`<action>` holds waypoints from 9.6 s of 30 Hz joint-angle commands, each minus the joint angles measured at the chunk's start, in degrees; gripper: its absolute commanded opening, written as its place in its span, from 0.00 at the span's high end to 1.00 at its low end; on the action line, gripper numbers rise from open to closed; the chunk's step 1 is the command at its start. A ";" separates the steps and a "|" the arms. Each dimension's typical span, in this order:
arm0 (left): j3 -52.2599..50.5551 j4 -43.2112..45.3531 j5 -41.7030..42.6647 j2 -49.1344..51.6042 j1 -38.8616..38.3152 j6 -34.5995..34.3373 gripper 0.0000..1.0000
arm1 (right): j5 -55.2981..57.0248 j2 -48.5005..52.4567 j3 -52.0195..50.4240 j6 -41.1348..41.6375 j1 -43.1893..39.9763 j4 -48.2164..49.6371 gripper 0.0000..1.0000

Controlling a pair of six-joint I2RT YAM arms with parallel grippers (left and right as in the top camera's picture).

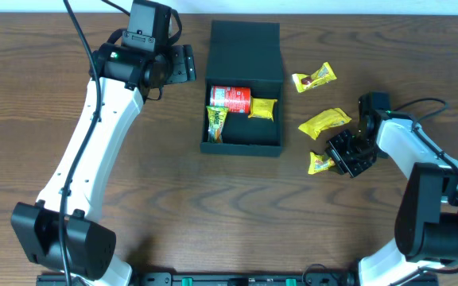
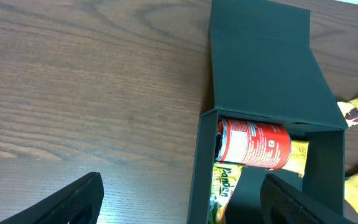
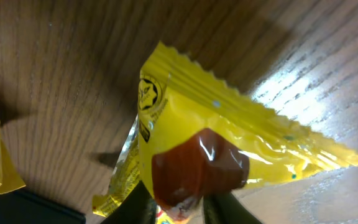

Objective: Pack container
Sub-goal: 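Reach the right gripper to the lower yellow Apollo pack and grasp it, then carry the Apollo pack with the right gripper into the box, then push the Apollo pack down into the box and release it, then move the right gripper to the small yellow Apollo pack behind the box, then grasp the small yellow Apollo pack with the right gripper and lift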

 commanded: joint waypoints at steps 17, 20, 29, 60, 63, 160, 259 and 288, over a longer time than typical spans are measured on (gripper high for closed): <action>-0.11 -0.81 -1.42 0.37 3.65 0.02 0.18 | 4.68 -0.15 32.13 -25.70 10.69 -16.68 0.99; -0.11 -2.27 -1.57 0.37 5.92 0.02 0.18 | 8.39 -0.09 38.05 -32.24 18.34 -16.13 0.99; -0.11 -6.38 -1.62 0.37 9.68 0.28 0.19 | 13.64 4.59 38.88 -40.44 33.00 -11.82 0.98; -0.11 -6.60 -1.57 0.37 9.66 0.26 0.18 | 3.58 18.82 59.63 -40.81 34.73 -35.23 0.99; -0.11 -6.60 -1.57 0.37 9.66 0.26 0.18 | 1.62 18.91 60.15 -41.57 34.71 -37.16 0.98; -0.11 -6.14 -3.48 0.37 11.67 3.67 0.07 | 8.59 30.38 56.22 -42.88 29.99 -32.57 0.99; -0.11 -5.33 -3.52 0.39 11.67 3.89 0.05 | 9.84 42.27 76.08 16.13 5.79 -23.78 0.60; -0.11 -5.09 -3.50 0.39 11.67 3.85 0.05 | 7.65 45.20 76.02 13.64 5.99 -21.97 0.66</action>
